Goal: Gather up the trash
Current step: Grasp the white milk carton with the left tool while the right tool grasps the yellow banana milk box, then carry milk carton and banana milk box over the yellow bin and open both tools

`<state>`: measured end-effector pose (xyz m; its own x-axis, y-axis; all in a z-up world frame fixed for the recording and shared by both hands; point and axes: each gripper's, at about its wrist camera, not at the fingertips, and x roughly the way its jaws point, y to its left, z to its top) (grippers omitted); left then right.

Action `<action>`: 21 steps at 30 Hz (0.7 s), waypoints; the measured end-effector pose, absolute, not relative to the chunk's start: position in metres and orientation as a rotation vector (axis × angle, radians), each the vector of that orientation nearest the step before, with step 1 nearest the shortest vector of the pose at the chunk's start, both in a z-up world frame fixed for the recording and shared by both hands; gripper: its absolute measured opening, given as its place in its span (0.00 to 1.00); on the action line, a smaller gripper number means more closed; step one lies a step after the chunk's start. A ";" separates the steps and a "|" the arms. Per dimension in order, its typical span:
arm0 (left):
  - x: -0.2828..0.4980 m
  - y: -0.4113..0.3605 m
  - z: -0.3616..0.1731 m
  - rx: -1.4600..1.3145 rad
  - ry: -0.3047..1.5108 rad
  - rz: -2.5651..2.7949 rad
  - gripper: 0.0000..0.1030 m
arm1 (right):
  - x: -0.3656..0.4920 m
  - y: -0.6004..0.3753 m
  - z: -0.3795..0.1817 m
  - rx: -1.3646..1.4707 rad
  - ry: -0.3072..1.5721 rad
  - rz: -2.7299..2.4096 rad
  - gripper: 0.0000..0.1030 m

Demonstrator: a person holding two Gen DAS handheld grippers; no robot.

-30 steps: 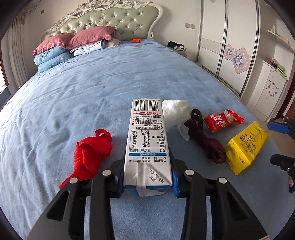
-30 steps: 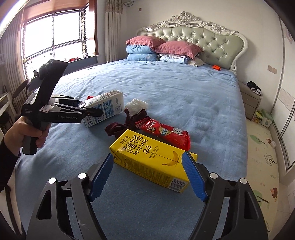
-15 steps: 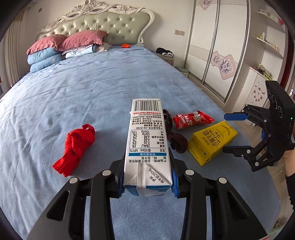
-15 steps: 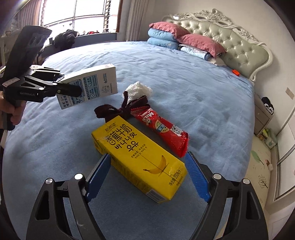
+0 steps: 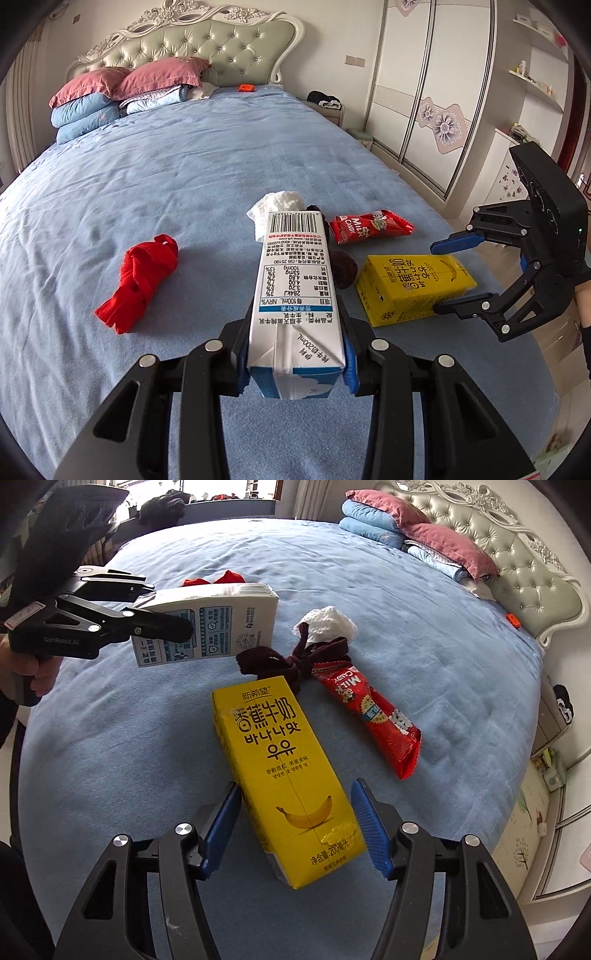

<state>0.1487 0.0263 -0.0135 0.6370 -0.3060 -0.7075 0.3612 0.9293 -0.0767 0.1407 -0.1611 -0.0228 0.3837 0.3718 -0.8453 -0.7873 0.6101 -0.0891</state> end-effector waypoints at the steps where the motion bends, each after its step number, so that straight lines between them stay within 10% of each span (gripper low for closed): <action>1: 0.147 0.025 -0.014 0.073 0.795 -0.383 0.37 | 0.138 -0.160 -0.022 -0.525 0.905 0.795 0.58; 21: 0.103 0.004 0.000 0.070 0.767 -0.431 0.37 | 0.106 -0.183 -0.023 -0.310 0.861 0.669 0.49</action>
